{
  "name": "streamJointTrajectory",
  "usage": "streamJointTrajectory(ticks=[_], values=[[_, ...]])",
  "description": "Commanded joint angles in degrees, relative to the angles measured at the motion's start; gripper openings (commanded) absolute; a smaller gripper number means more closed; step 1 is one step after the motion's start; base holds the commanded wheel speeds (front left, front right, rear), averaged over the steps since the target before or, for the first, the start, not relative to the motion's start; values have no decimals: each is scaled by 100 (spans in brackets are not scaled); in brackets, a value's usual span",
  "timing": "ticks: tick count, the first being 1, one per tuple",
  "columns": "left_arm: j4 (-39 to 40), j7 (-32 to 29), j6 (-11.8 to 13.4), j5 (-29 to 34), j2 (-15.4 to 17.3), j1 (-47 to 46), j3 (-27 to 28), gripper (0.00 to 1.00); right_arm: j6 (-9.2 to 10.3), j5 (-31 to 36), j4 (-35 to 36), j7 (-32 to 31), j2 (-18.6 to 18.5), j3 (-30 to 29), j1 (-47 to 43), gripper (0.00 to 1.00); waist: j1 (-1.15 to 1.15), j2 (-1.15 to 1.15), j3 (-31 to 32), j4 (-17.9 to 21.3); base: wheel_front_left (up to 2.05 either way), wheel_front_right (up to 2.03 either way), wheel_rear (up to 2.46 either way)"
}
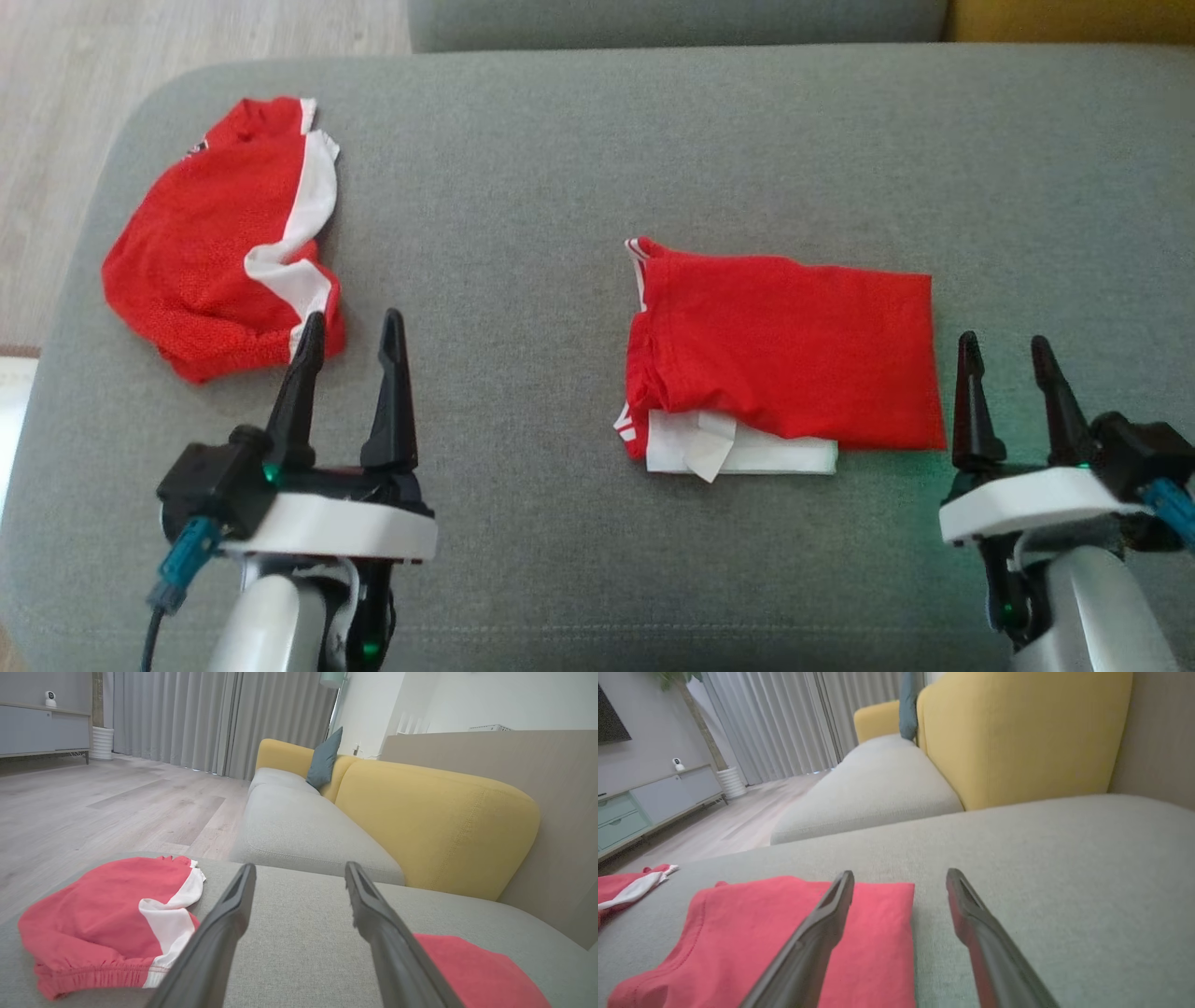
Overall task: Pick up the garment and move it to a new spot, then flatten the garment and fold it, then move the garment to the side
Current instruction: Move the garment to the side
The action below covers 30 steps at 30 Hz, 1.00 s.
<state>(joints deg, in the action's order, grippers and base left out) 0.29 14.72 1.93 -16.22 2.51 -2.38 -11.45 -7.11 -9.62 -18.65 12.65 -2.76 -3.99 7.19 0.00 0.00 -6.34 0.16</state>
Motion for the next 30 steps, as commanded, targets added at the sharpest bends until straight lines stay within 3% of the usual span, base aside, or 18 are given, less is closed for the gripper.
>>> streamJointTrajectory(ticks=[1, 10, 18, 19, 20, 24, 30], values=[[186, 28, -37, -11, 37, -289, 146, 100, -37, -115, 95, -9, -12, 142, 300, 100, 0, 0, -84, -39, 0, 0, 0], [66, 28, -131, 14, 37, -513, 53, 100, -37, -783, -1525, -184, -12, 239, 979, 100, 0, 0, -465, -267, 0, 0, 0], [55, 28, -161, 43, 37, -603, 102, 100, -37, -919, -2672, -28, -12, 578, 1505, 99, 0, 0, -624, -318, 0, 0, 0], [52, 28, -168, 50, 37, -610, 106, 100, -37, -928, -2772, -10, -12, 633, 1574, 31, 0, 0, -640, -308, 0, 0, 0], [45, 28, -179, 60, 37, -618, 109, 100, -37, -889, -2851, 19, -12, 688, 1639, 0, 0, 0, -653, -296, 0, 0, 0], [57, 28, -192, 73, 37, -672, 129, 100, -37, -525, -2951, 130, -12, 833, 1903, 0, 0, 0, -688, -186, 0, 0, 0], [150, 28, -241, 114, 37, -750, 115, 100, -37, 874, -2409, 199, -65, 666, 2242, 0, 0, 0, -683, 101, 0, 0, 0]])
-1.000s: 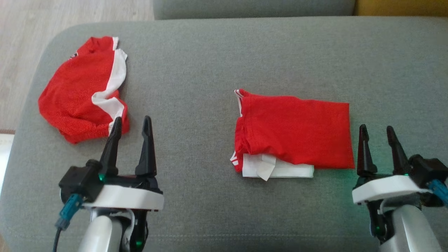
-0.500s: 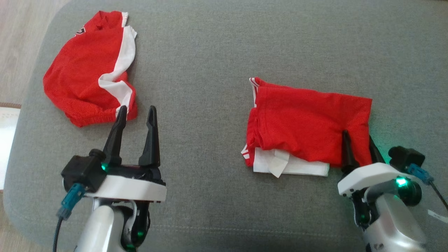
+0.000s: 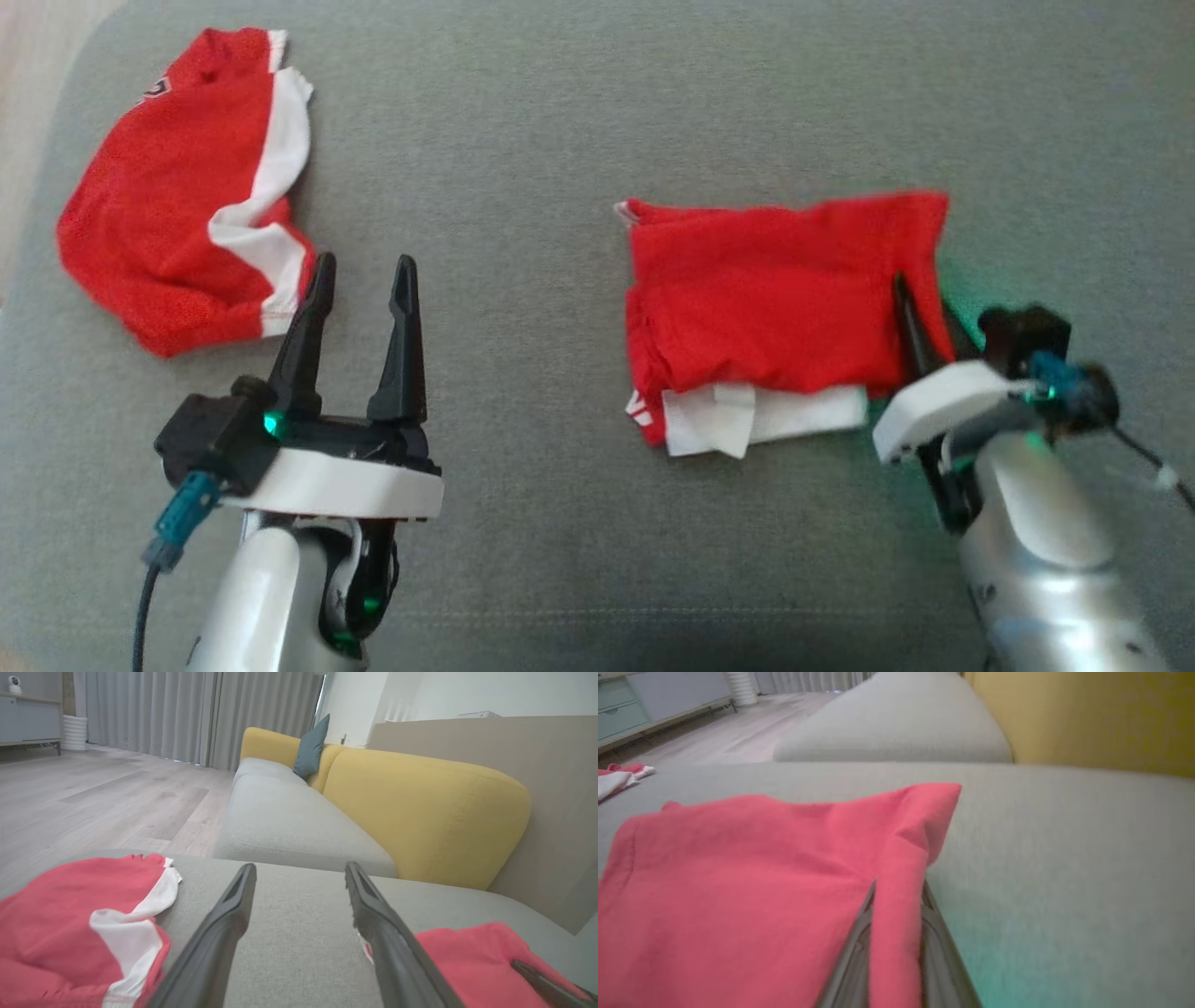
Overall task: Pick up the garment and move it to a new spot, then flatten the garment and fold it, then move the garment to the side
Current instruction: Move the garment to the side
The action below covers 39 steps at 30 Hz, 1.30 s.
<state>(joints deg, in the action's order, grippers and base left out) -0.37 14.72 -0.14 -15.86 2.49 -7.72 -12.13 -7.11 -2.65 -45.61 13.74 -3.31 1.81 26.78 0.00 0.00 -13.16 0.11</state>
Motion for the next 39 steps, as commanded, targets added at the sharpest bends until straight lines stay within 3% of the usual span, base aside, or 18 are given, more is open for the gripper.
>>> streamJointTrajectory(ticks=[1, 6, 9, 14, 18, 27, 38, 39], values=[[230, 28, -39, 84, 39, -234, 181, 100, -37, 347, 411, 89, -71, 81, 338, 0, 0, 0, -14, 156, 0, 0, 0], [253, 28, -74, 103, 39, -309, 145, 100, -37, 704, 796, -90, -591, 204, 591, 0, 0, 0, -81, 319, 0, 0, 0], [261, 28, -81, 109, 39, -359, 108, 100, -37, 715, 922, -277, -1139, 268, 791, 0, 0, 0, -160, 385, 0, 0, 0], [266, 28, -110, 106, 39, -427, 51, 100, -37, 559, 824, -580, -1925, 70, 1110, 0, 0, 0, -346, 400, 0, 0, 0], [254, 28, -156, 119, 39, -484, 56, 100, -37, 502, 749, -686, -2277, -301, 1264, 0, 0, 0, -487, 358, 0, 0, 0], [267, 28, -200, 133, 39, -556, 122, 100, -37, 815, 921, -636, -2429, -1135, 1394, 0, 0, 0, -666, 338, 0, 0, 0], [245, 28, -224, 140, 39, -611, 145, 100, -37, 759, 1127, -634, -2403, -1090, 1330, 0, 0, 0, -738, 377, 0, 0, 0], [236, 28, -228, 142, 39, -616, 148, 100, -37, 741, 1131, -638, -2388, -1106, 1326, 31, 0, 0, -737, 376, 0, 0, 0]])
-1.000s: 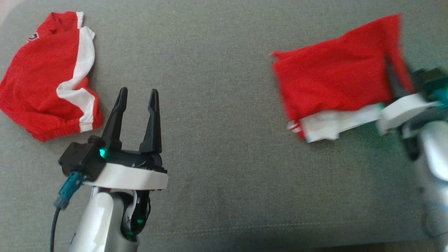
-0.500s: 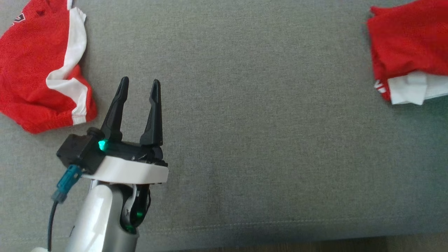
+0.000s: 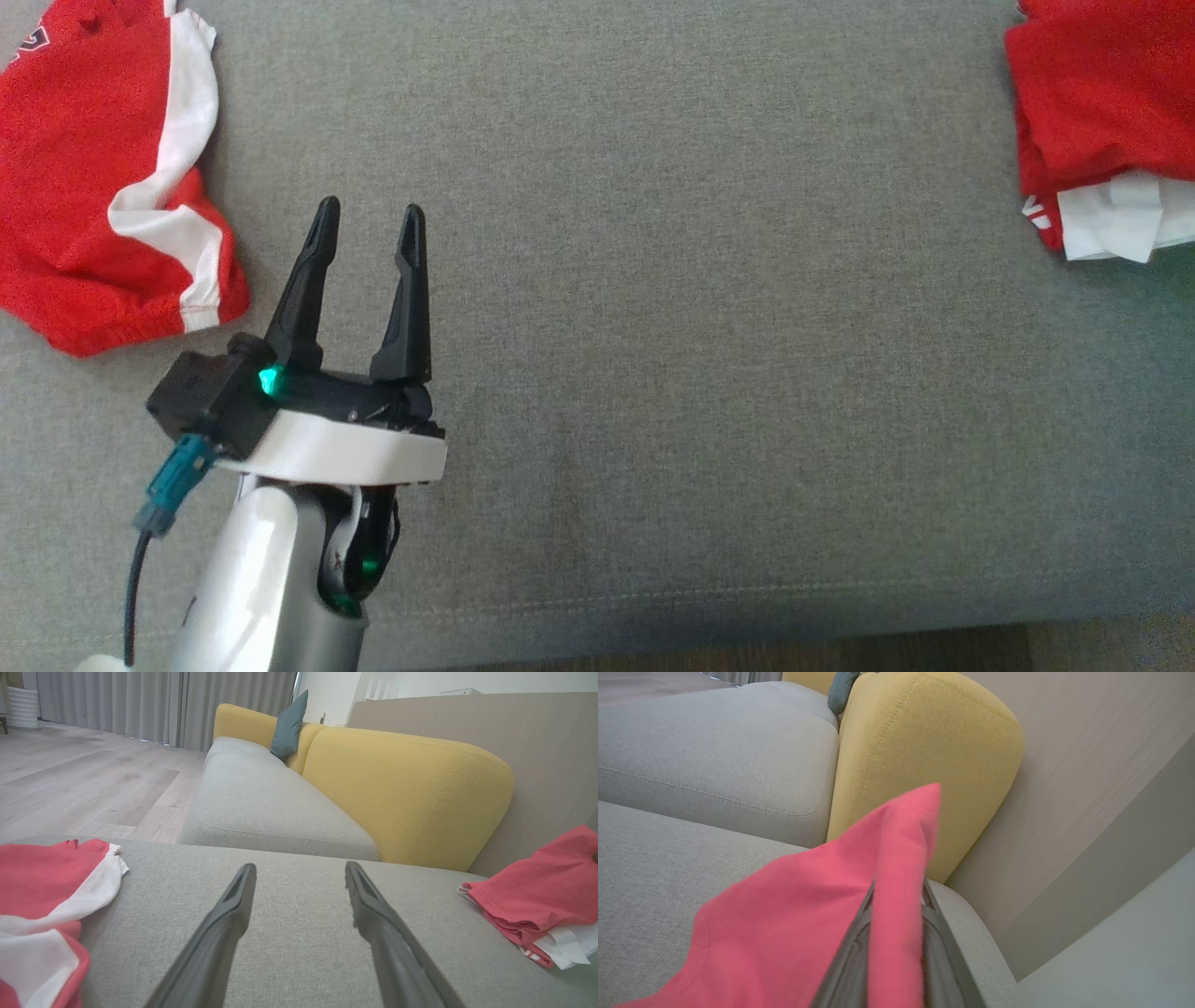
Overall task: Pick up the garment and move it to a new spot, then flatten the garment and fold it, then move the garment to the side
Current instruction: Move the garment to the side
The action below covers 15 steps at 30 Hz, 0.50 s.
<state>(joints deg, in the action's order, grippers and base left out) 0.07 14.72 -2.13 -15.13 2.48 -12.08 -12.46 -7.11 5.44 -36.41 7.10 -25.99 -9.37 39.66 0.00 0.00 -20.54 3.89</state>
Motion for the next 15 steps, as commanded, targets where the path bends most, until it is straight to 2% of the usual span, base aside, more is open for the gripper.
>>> streamJointTrajectory(ticks=[1, 2, 11, 15], values=[[184, 28, -32, 71, 40, -184, 183, 100, -37, -71, 217, 28, -108, 4, 29, 89, 0, 0, 7, -3, 0, 0, 0], [176, 28, -35, 71, 40, -184, 185, 100, -37, -89, 209, 1, -75, -26, 18, 100, 0, 0, 16, -4, 0, 0, 0], [123, 28, -10, 26, 40, -136, 188, 100, -37, -30, 468, -123, 227, -81, -95, 100, 0, 0, 233, 2, 0, 0, 0], [113, 28, 23, -31, 40, -84, 207, 100, -37, -85, 727, -105, 482, 56, -107, 100, 0, 0, 483, -9, 0, 0, 0]])
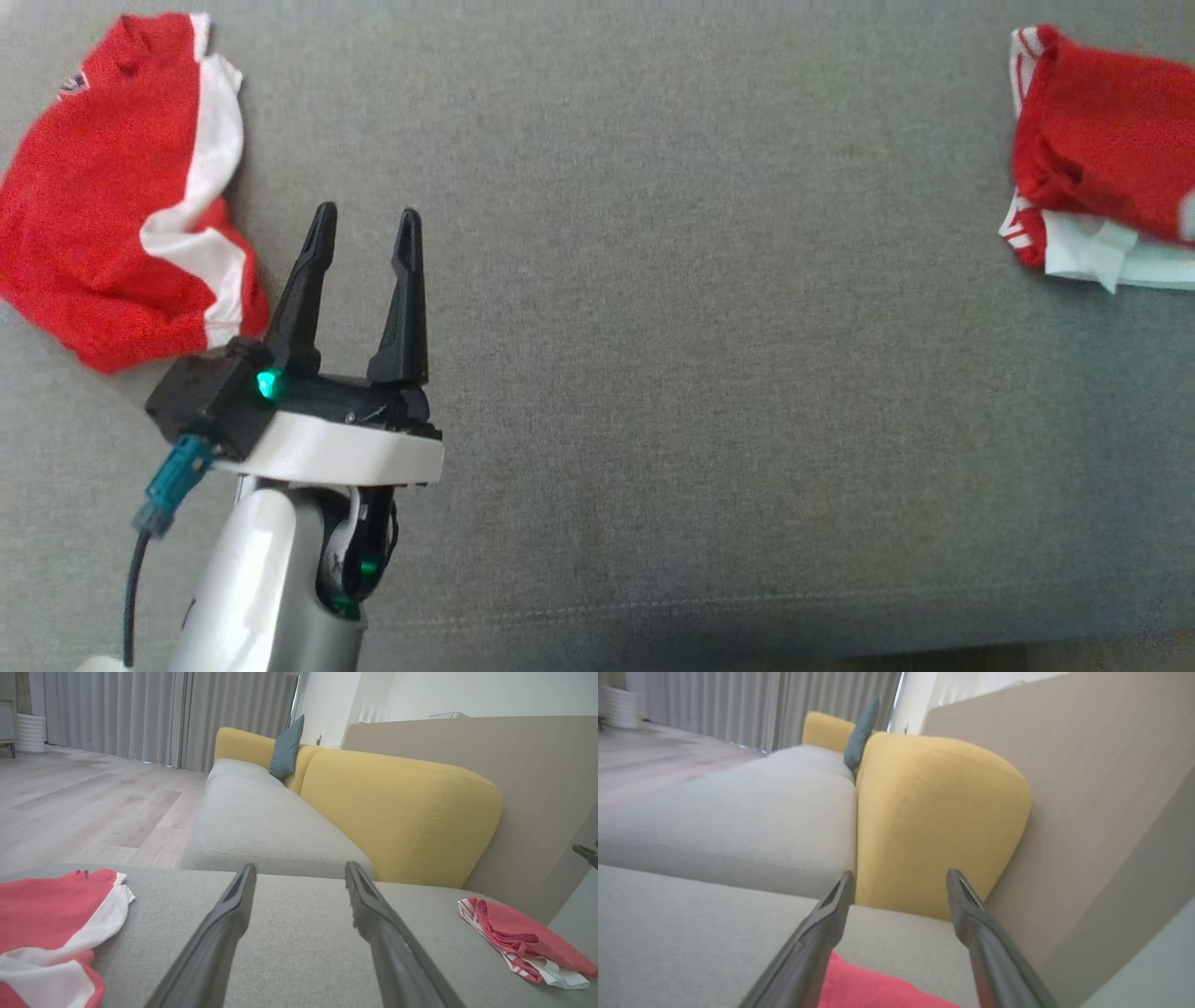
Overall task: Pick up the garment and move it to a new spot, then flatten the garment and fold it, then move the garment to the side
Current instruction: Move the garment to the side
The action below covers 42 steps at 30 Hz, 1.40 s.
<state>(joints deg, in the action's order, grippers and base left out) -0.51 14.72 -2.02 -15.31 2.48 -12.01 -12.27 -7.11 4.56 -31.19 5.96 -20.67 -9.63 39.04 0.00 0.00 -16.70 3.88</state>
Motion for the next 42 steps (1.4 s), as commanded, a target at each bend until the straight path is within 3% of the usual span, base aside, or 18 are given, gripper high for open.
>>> streamJointTrajectory(ticks=[1, 10, 16, 22, 27, 42], values=[[172, 28, 27, -32, 40, -69, 195, 100, -37, -36, 274, 28, 31, 136, -47, 100, 0, 0, 176, -14, 0, 0, 0], [199, 28, 203, -141, 40, 263, 282, 100, -37, -460, 882, 333, 1085, 610, -449, 100, 0, 0, 921, -133, 0, 0, 0], [175, 28, 288, -113, 40, 600, 308, 100, -37, -745, 1220, 510, 1740, 804, -1424, 100, 0, 0, 1360, -240, 0, 0, 0], [86, 28, 348, -93, 40, 847, 264, 100, -37, -1321, 1379, 691, 1777, 1413, -2367, 100, 0, 0, 1605, -284, 0, 0, 0], [44, 28, 402, -73, 40, 975, 202, 100, -37, -1495, 1417, 818, 1778, 1577, -2864, 100, 0, 0, 1687, -301, 0, 0, 0], [102, 28, 500, -40, 40, 1083, 117, 100, -37, -1669, 1597, 900, 1779, 1518, -3188, 100, 0, 0, 1701, -268, 0, 0, 0]])
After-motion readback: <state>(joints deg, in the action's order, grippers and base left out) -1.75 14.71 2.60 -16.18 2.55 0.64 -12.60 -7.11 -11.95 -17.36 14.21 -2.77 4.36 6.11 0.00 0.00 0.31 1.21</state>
